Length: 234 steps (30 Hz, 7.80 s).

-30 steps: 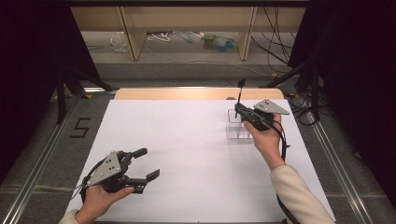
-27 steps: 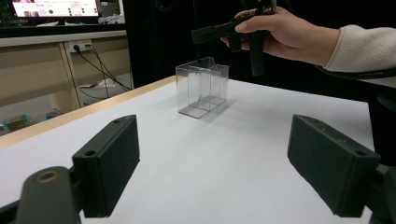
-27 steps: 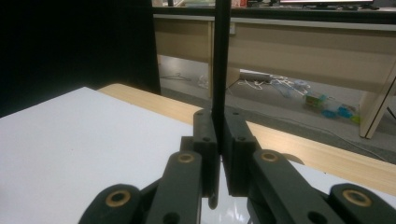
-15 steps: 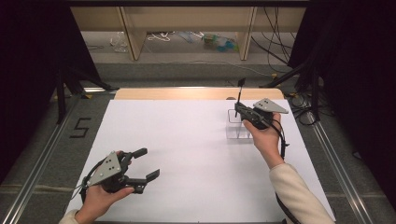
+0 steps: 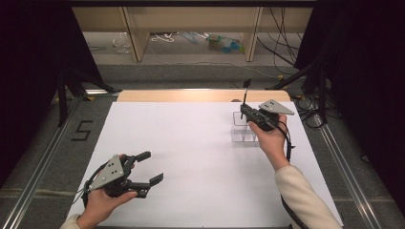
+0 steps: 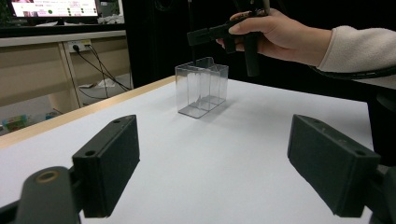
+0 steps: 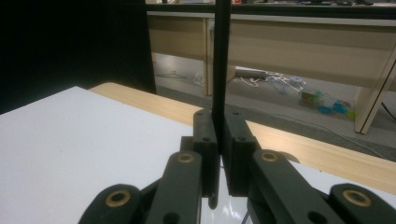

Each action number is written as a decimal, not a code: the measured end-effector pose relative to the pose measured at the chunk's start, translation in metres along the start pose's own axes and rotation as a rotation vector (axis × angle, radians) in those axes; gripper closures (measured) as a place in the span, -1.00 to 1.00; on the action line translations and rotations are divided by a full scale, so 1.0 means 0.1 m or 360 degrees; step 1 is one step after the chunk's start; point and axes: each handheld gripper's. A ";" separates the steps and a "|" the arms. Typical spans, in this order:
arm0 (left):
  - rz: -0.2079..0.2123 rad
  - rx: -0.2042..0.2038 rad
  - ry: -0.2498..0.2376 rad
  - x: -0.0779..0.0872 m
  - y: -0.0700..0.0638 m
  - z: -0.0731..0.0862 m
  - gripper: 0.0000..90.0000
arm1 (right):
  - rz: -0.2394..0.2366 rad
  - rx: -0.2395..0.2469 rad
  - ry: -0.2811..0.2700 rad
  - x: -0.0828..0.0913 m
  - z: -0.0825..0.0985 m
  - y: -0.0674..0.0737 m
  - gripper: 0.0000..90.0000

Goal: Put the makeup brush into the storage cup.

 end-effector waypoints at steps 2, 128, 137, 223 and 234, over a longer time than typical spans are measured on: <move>-0.0006 0.0016 0.0000 0.00 0.00 0.00 -0.63 | 0.0016 -0.0004 0.0006 -0.01 0.00 0.00 0.91; 0.0008 0.0000 0.0004 0.00 -0.01 0.00 -0.63 | 0.0016 -0.0021 0.0168 -0.12 0.16 -0.02 0.90; 0.0009 0.0002 0.0005 0.00 -0.01 0.00 -0.63 | 0.0006 -0.0025 0.0180 -0.13 0.17 -0.02 0.90; 0.0002 -0.0003 0.0007 0.00 -0.01 0.00 -0.63 | -0.0098 0.0005 0.0191 0.36 0.15 0.08 -0.42; 0.0003 -0.0003 0.0009 0.00 -0.01 0.00 -0.63 | -0.0137 0.0066 0.0189 0.47 0.19 0.14 -0.43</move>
Point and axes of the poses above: each handheld gripper's, and its own axes: x roughly backward along the jaws, z roughly out of its underside, y roughly to its left, and after that the axes turned 5 degrees about -z, right-handed
